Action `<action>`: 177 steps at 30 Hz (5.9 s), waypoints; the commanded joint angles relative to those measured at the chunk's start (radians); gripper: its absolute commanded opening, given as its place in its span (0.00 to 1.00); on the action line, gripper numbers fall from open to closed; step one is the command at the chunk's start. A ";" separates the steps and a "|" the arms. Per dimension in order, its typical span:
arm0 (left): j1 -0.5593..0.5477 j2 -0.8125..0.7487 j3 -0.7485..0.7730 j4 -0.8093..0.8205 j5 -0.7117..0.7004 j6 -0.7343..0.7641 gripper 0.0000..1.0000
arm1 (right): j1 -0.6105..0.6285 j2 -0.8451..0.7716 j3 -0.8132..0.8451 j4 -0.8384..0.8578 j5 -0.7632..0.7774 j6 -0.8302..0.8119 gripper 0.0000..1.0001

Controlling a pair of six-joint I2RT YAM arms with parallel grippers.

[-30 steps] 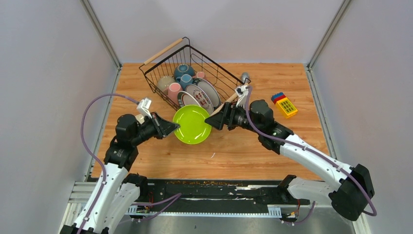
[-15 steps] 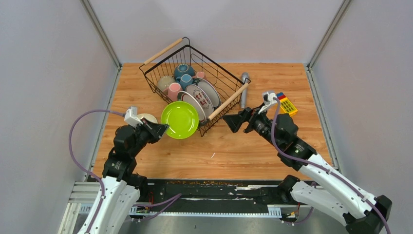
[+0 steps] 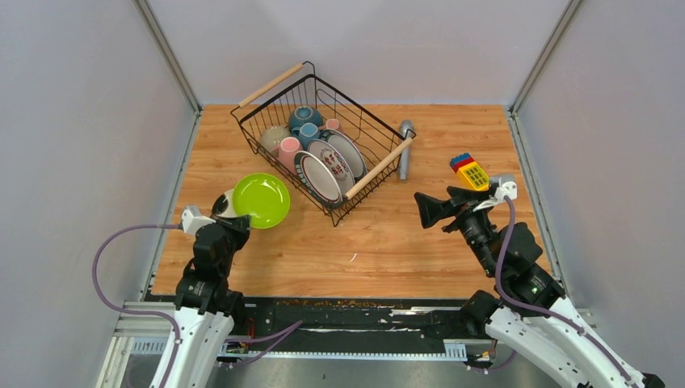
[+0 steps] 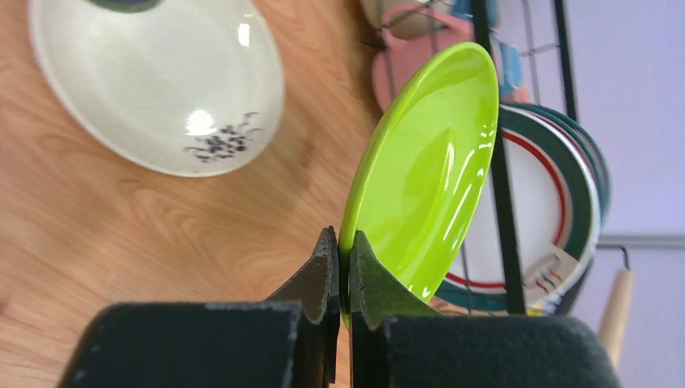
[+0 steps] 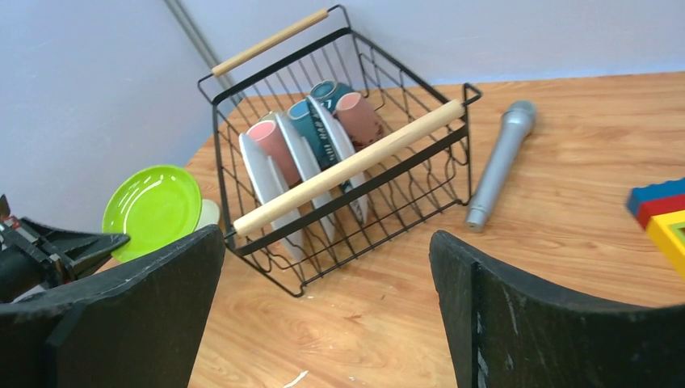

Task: Unload the mixed dishes from the dish rack
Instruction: Place the plate at the center of the board, then pick up the plate from the dish rack.

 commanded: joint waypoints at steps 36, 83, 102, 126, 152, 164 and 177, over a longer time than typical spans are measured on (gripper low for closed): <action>0.565 0.664 0.009 0.378 0.266 0.054 0.52 | 0.003 -0.118 -0.026 -0.088 0.109 -0.061 1.00; 0.412 0.606 0.439 -0.152 0.777 0.746 1.00 | -0.002 0.709 0.562 -0.151 -0.121 -0.355 0.99; 0.282 0.496 0.418 -0.140 0.754 0.744 1.00 | -0.058 1.247 0.895 -0.159 -0.093 -0.560 0.78; 0.282 0.493 0.414 -0.144 0.725 0.740 1.00 | -0.047 1.474 1.026 -0.147 0.024 -0.596 0.03; 0.281 0.497 0.415 -0.148 0.717 0.739 1.00 | 0.035 1.297 1.088 -0.141 0.248 -0.698 0.00; 0.282 0.495 0.412 -0.144 0.724 0.741 1.00 | 0.041 1.126 1.067 -0.140 0.261 -0.645 0.00; 0.283 0.499 0.412 -0.144 0.723 0.737 1.00 | 0.024 0.858 0.925 -0.143 0.203 -0.471 0.00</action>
